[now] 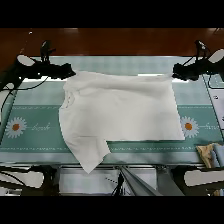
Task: Fold the shirts.
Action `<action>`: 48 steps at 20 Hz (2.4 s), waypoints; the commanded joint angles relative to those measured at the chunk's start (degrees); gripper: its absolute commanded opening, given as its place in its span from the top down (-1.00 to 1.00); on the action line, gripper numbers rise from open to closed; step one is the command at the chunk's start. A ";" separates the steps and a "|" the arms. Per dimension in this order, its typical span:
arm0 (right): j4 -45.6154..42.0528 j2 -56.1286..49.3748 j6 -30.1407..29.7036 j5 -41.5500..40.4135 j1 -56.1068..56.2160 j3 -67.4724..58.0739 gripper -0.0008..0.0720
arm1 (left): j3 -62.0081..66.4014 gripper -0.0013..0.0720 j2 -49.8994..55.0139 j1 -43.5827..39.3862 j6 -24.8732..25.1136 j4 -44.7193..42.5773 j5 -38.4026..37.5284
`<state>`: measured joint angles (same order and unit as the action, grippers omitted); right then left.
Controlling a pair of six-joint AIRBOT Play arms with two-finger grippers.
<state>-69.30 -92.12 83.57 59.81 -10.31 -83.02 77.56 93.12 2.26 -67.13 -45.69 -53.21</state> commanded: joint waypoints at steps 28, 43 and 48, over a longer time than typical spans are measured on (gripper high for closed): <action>1.51 25.57 -9.77 16.00 -19.63 27.10 -0.38 | -47.67 -0.72 -32.13 24.61 -3.76 -10.84 -28.85; 3.17 25.55 -10.36 14.69 -19.47 27.21 -0.38 | -52.04 0.05 -23.80 2.71 -6.54 -5.68 -15.08; -1.88 25.55 -9.86 17.22 -19.54 27.21 -0.38 | -51.93 0.89 -23.80 3.61 -5.51 -5.73 -13.51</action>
<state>-67.40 -66.61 73.25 75.48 -29.78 -55.83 25.58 68.97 6.00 -72.69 -51.53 -68.82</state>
